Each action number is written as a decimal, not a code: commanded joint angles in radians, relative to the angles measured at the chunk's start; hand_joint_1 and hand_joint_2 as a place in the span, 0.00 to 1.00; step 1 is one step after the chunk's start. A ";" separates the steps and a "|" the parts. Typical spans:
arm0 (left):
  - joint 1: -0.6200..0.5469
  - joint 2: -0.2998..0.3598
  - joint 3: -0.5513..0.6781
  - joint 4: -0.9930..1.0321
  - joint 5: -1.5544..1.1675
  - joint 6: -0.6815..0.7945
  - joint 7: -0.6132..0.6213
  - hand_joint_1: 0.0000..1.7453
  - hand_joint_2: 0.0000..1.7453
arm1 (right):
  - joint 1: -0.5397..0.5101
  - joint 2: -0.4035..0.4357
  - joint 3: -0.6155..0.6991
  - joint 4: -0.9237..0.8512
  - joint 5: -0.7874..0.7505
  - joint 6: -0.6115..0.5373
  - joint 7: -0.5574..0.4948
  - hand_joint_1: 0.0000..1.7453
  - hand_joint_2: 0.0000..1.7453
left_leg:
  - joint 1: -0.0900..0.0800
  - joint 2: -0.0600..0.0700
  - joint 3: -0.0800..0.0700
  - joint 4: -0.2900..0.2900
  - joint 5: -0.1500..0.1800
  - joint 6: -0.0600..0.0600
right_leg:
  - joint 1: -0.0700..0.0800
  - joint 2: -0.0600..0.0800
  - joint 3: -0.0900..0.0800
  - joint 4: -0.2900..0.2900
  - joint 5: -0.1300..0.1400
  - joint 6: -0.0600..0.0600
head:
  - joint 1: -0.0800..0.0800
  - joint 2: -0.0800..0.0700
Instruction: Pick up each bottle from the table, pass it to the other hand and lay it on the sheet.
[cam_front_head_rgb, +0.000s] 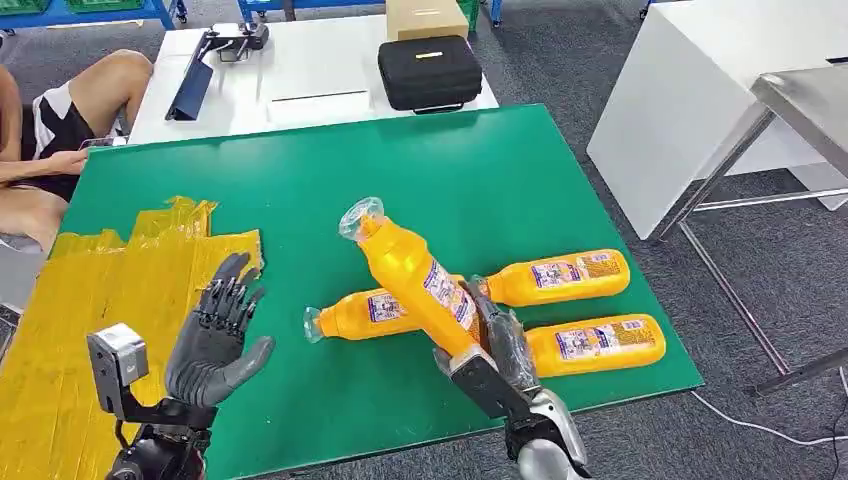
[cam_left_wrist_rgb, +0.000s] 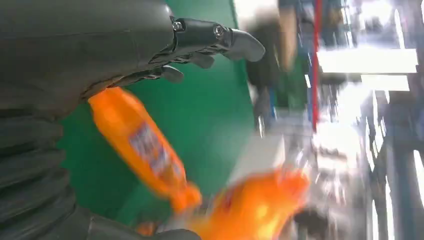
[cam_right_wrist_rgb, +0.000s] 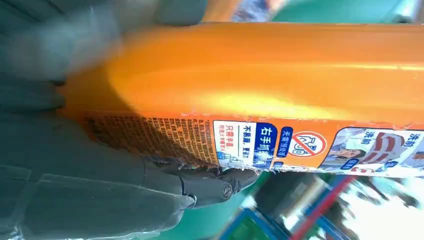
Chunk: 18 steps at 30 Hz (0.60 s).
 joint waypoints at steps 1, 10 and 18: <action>-0.166 0.049 -0.108 0.011 0.018 -0.094 0.023 0.00 1.00 | -0.087 0.033 -0.016 0.012 -0.207 0.037 -0.117 1.00 1.00 | 0.001 -0.001 0.000 0.001 0.000 -0.002 | 0.001 0.001 0.001 0.000 0.000 -0.002 | 0.000 0.000; -0.260 0.028 -0.179 0.056 0.025 -0.136 0.022 0.00 1.00 | -0.169 0.008 0.009 0.050 -0.312 0.104 -0.215 1.00 1.00 | 0.001 -0.001 0.001 0.000 0.000 -0.001 | 0.000 0.001 0.003 -0.001 0.000 -0.001 | 0.000 0.000; -0.269 0.023 -0.191 0.058 0.015 -0.135 0.021 0.00 1.00 | -0.188 0.006 0.038 0.055 -0.305 0.120 -0.201 1.00 1.00 | 0.001 0.000 0.001 0.000 0.000 -0.001 | 0.001 0.002 0.002 -0.001 0.001 -0.001 | 0.000 0.000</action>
